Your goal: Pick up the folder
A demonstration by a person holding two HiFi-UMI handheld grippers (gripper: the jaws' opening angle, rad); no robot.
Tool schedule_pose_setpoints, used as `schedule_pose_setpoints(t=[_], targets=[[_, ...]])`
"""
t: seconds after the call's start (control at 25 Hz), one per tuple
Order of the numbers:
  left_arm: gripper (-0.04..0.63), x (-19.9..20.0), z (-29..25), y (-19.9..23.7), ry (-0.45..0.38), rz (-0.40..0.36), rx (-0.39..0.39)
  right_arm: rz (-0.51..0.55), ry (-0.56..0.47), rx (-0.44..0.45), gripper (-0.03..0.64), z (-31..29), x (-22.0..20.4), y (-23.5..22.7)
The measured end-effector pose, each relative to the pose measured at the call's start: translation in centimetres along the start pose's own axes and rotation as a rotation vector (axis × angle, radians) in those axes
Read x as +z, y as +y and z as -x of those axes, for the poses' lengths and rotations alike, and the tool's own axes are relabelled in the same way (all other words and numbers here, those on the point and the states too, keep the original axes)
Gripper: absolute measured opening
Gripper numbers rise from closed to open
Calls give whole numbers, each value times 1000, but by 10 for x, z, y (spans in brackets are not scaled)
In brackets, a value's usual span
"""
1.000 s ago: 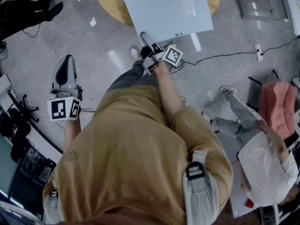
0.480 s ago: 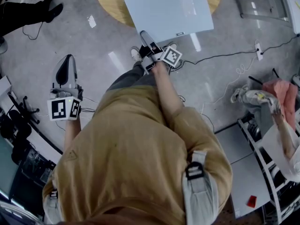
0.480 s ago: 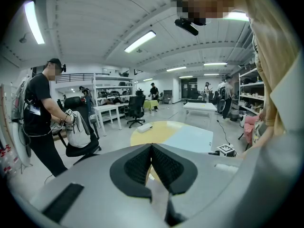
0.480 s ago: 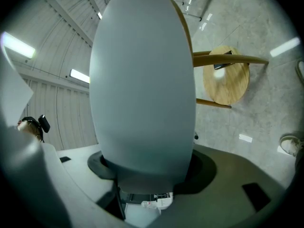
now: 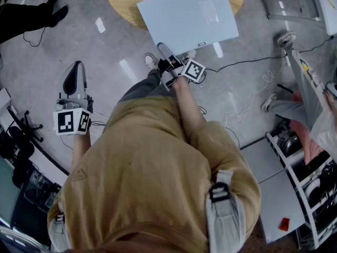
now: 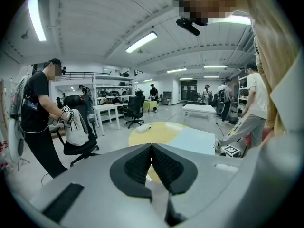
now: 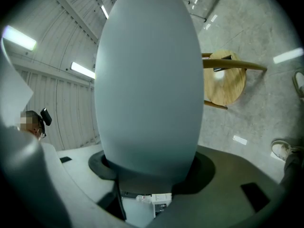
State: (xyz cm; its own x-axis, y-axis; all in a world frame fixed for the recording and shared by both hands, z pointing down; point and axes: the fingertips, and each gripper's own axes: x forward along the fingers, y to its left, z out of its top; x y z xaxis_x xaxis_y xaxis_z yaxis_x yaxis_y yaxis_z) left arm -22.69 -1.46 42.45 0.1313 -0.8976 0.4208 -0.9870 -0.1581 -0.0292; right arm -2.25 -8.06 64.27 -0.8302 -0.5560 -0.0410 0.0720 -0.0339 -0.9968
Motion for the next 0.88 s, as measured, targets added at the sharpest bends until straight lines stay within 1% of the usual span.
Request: schedule_pose_setpoints(t=[0.4,0.64,0.88], targets=[[3,5,-6,-12,-22,-4,-46,3,-5,-37,275,41,-16,3],[3,6,-8,-14,-27,-10,-65,19,1,-40,273,54,-24,7],[2,9,-10,-13,-35,-15,-78,74,29,-54,273,56,-28,14]])
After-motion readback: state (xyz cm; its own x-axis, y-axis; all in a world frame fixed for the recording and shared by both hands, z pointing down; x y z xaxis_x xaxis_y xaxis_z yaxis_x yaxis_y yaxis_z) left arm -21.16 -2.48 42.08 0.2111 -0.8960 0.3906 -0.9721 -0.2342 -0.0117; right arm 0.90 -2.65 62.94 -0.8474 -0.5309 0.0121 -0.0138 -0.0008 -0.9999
